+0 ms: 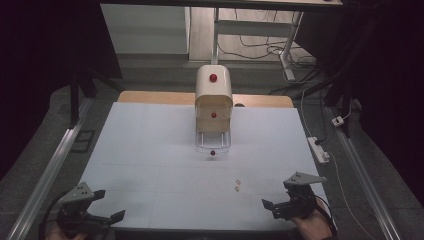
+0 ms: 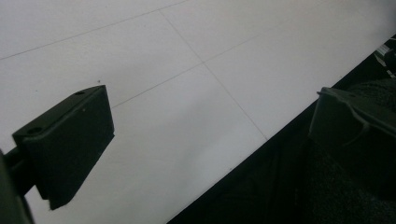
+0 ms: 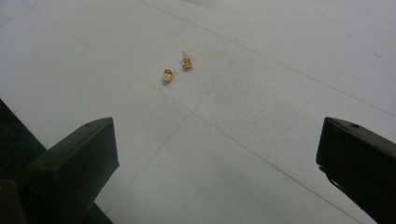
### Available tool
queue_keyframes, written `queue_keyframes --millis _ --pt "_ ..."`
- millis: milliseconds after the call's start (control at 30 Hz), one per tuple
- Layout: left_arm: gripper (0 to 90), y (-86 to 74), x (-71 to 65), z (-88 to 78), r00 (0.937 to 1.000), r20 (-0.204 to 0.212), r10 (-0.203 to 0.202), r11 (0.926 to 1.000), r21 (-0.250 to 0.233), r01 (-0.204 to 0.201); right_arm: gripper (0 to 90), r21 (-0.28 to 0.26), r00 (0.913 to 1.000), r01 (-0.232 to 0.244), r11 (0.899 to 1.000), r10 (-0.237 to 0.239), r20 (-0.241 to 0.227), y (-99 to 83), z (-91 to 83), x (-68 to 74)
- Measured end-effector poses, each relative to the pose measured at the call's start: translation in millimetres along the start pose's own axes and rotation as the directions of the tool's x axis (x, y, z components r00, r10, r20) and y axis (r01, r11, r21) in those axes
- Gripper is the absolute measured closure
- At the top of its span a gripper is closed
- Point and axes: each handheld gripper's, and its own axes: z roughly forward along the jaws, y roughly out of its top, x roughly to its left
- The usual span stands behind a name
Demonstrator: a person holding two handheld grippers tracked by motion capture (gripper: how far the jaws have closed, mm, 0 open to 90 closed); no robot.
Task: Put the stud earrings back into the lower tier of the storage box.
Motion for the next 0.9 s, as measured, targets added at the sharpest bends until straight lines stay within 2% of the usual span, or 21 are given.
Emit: queue_keyframes --millis 333,500,633,900 --pt "0.0 -0.2 1.2 -0.1 0.9999 0.007 -0.010 0.9999 -0.002 0.010 0.0 -0.073 0.9987 -0.005 0.997 0.001 -0.052 4.1 3.4 4.4" --pt "0.0 -0.1 1.7 -0.1 0.9999 0.011 -0.012 0.9999 0.000 0.012 0.0 -0.082 0.9971 0.035 0.996 -0.040 -0.064 6.3 5.7 7.7" --pt "0.0 -0.2 1.6 0.0 0.9999 0.012 -0.012 0.9999 0.000 0.012 0.0 -0.071 0.9968 0.046 0.996 -0.050 -0.062 9.5 8.9 10.7" --pt "0.0 -0.2 1.1 0.2 0.9999 0.012 -0.009 1.0000 0.004 0.009 0.0 -0.034 0.9949 0.046 0.998 -0.049 -0.089 13.2 17.5 16.1"
